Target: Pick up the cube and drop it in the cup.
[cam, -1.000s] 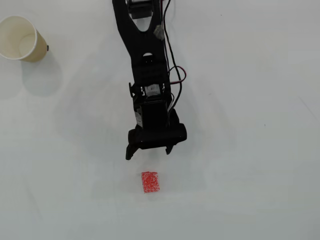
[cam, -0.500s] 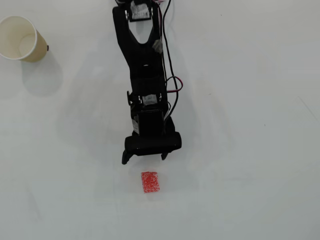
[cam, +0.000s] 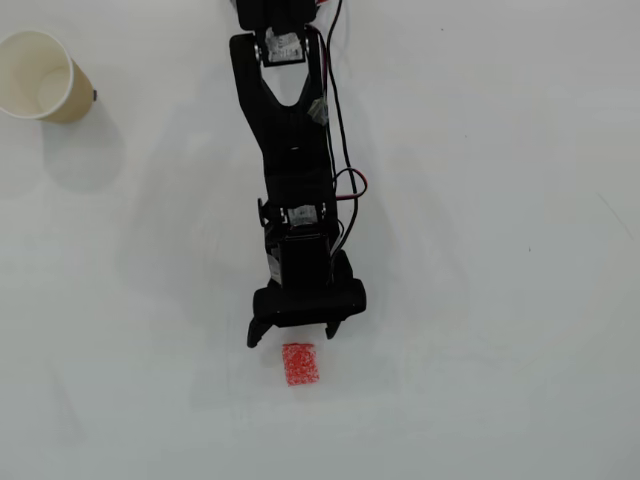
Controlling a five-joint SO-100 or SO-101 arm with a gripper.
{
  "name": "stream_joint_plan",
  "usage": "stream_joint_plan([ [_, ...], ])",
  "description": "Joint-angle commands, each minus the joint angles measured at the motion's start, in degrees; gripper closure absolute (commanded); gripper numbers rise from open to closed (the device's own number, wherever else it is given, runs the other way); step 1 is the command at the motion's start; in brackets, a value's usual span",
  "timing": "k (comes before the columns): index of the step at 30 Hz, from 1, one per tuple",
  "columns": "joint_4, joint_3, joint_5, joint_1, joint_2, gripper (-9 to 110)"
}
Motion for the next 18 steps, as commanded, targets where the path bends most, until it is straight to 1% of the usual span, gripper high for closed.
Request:
stream_joint_plan([
  [1,-2.37,-8.00,-0.35,0.26,2.46,60],
  [9,-5.89,-9.76,-0.35,0.70,-0.44,60],
  [18,-6.15,-11.34,-0.44,1.41,-2.55,60],
])
